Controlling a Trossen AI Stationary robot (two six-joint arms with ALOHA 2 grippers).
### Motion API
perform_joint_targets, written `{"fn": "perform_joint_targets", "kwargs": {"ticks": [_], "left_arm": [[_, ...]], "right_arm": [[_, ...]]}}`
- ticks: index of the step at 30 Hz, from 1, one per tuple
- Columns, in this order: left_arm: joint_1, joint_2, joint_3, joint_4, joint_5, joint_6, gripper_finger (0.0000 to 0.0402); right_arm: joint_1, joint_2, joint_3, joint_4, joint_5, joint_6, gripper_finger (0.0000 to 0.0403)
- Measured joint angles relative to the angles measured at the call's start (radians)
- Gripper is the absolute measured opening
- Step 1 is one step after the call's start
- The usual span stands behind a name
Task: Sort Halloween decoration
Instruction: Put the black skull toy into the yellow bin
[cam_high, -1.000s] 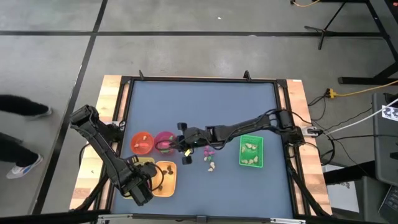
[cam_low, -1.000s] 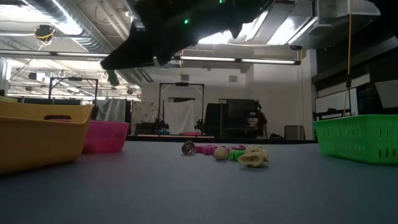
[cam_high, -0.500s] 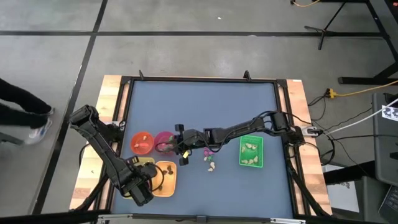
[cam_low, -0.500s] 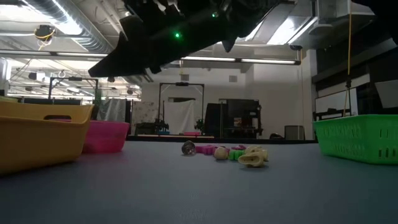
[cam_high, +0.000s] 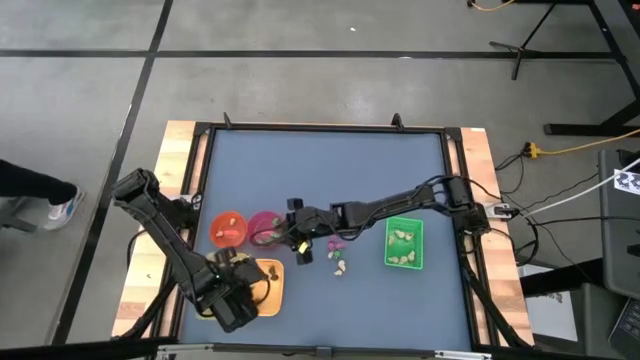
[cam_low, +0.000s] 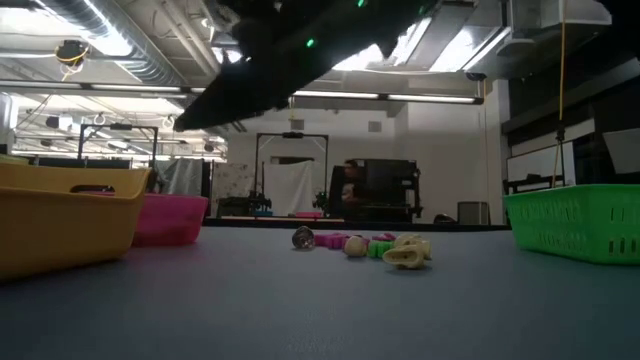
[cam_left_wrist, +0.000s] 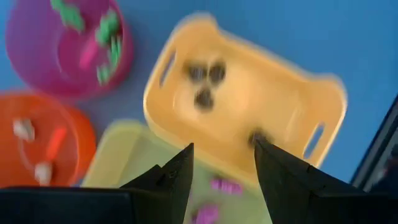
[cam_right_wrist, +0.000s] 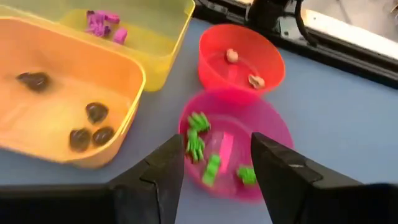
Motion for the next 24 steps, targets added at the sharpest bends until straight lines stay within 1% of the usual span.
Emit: {"fn": "perform_joint_targets", "kwargs": {"ticks": [4,7,13,19,24], "left_arm": [[0.045,0.000,0.000,0.045,-0.106,0.051,0.0153],[0.094,0.000,0.000,0.076,-0.155,0.109,0.0153],[0.218,0.000,0.000,0.146,-0.163,0.227,0.0153],[0.334,0.000,0.000,0.197,-0.163,0.365,0.0153],[0.411,0.000,0.000,0.258,-0.162,0.466,0.0153]], "right_arm": [[0.001,-0.068,0.000,-0.140,0.000,0.003,0.0184],[0.001,-0.127,0.000,-0.217,0.000,0.017,0.0184],[0.019,-0.253,0.001,-0.437,0.014,0.031,0.0184],[0.063,-0.386,0.001,-0.705,0.091,0.036,0.0184],[0.111,-0.488,0.000,-0.868,0.127,0.105,0.0184]]}}
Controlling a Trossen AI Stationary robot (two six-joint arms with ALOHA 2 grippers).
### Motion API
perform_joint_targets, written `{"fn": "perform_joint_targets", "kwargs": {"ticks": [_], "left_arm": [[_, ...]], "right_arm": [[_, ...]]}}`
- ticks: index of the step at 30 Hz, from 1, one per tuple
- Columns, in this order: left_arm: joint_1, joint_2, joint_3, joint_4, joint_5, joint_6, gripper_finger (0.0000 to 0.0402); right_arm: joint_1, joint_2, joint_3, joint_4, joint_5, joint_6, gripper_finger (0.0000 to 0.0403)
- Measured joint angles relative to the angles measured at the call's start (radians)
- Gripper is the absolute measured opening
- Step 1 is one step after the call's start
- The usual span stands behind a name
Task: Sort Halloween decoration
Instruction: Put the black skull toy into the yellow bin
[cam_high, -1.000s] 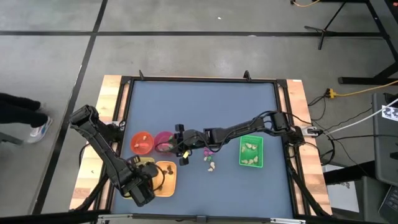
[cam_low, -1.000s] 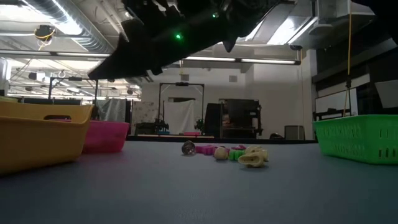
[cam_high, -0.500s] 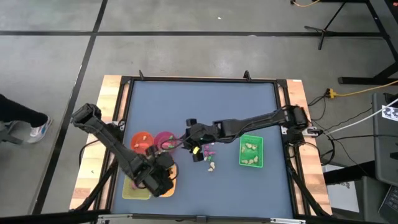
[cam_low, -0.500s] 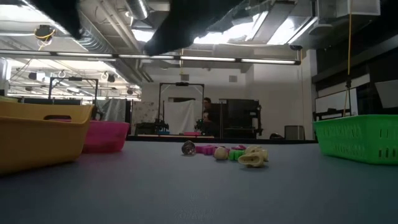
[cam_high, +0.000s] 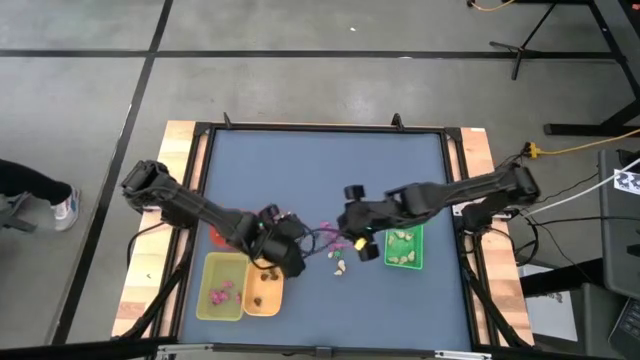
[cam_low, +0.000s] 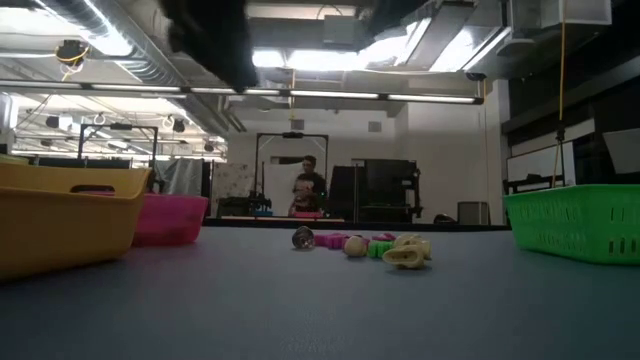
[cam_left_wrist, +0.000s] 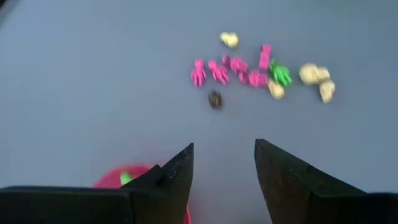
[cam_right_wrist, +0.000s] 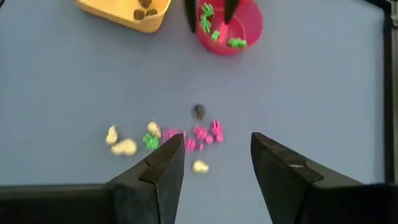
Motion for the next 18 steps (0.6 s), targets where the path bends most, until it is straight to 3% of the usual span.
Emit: {"fn": "perform_joint_targets", "kwargs": {"ticks": [4,9,18], "left_arm": [[0.053,0.007,0.000,0.073,0.000,0.075,0.0153],[0.106,0.047,0.000,0.153,0.015,0.151,0.0153],[0.180,0.169,0.000,0.227,0.113,0.210,0.0153]], "right_arm": [[0.039,-0.098,-0.075,-0.025,0.041,0.047,0.0184],[0.062,-0.256,-0.270,0.011,0.101,0.148,0.0184],[0.059,-0.476,-0.637,0.301,0.134,0.239,0.0184]]}}
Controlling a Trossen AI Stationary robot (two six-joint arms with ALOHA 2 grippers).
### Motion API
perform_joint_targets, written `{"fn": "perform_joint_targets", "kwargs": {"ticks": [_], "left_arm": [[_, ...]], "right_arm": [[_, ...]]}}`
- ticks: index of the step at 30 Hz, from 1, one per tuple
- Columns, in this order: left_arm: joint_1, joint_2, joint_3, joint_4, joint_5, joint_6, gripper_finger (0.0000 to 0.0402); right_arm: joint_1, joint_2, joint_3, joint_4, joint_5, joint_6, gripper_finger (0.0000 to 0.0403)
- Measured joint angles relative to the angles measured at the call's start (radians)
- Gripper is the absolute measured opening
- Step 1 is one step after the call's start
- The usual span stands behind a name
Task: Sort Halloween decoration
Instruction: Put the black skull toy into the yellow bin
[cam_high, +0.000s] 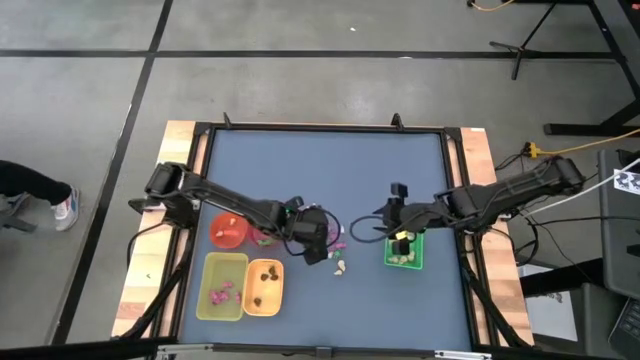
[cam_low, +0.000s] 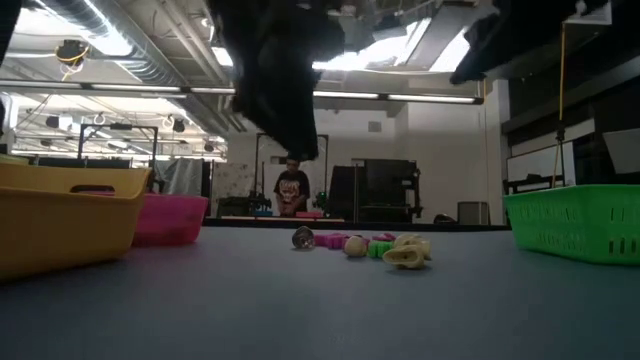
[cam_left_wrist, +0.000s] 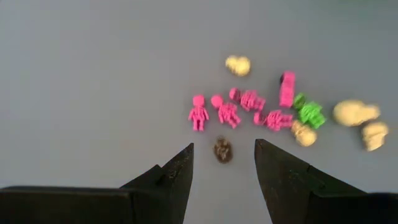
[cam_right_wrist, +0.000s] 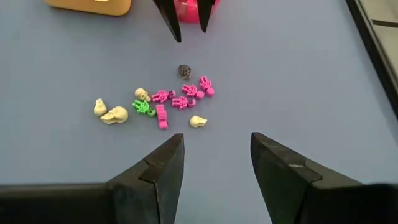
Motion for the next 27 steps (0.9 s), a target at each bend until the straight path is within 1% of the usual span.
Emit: {"fn": "perform_joint_targets", "kwargs": {"ticks": [5,14,21,27], "left_arm": [[0.027,0.059,0.000,0.006,0.065,0.000,0.0153],[0.055,0.153,0.000,0.059,0.135,-0.003,0.0153],[0.069,0.197,0.000,0.079,0.135,-0.005,0.0153],[0.081,0.198,0.000,0.076,0.134,-0.005,0.0153]], "right_arm": [[0.000,-0.016,-0.085,0.064,-0.015,0.016,0.0184],[0.000,-0.010,-0.130,0.101,-0.018,0.035,0.0184],[0.000,-0.010,-0.134,0.096,-0.019,0.035,0.0184],[0.000,-0.010,-0.134,0.096,-0.019,0.032,0.0184]]}}
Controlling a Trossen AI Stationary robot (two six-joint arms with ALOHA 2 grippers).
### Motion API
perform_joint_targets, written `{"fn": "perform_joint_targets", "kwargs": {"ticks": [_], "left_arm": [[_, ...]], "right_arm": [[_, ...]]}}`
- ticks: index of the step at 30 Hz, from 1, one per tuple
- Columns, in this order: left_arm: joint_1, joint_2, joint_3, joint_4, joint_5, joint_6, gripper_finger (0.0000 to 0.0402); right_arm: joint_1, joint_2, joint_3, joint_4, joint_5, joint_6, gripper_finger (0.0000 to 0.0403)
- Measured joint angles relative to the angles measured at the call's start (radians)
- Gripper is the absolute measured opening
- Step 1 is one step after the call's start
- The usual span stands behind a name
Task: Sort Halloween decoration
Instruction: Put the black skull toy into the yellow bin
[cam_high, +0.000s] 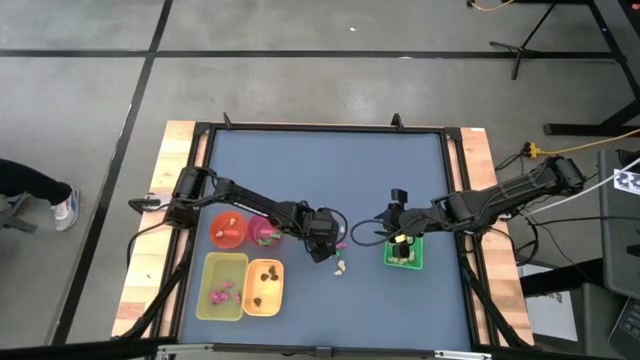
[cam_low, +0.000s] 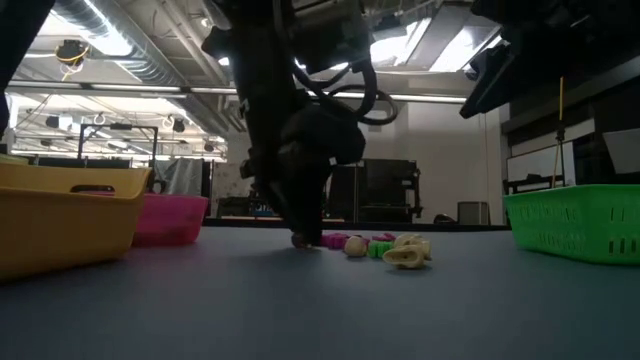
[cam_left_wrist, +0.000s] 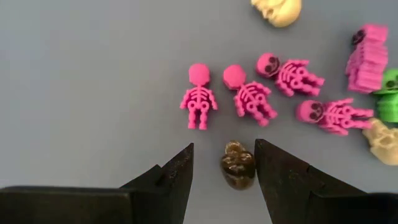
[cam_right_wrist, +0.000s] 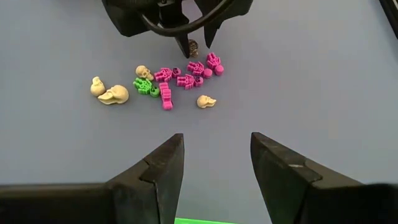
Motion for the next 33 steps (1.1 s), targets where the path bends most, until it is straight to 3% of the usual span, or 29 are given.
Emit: {"fn": "perform_joint_targets", "kwargs": {"ticks": [4,20,28,33], "left_arm": [[0.001,0.000,0.000,-0.002,0.002,0.000,0.0146],[0.000,0.006,0.000,-0.007,0.032,0.002,0.0051],[0.000,0.000,0.000,-0.011,0.034,0.003,0.0047],[0.000,-0.043,0.000,-0.018,0.130,0.005,0.0046]], "right_arm": [[0.000,0.000,0.000,0.000,0.000,0.000,0.0184],[0.000,0.000,0.000,0.001,0.000,-0.002,0.0184],[0.000,0.001,0.000,0.001,0.000,-0.002,0.0184],[0.000,0.001,0.000,0.003,0.000,-0.002,0.0184]]}}
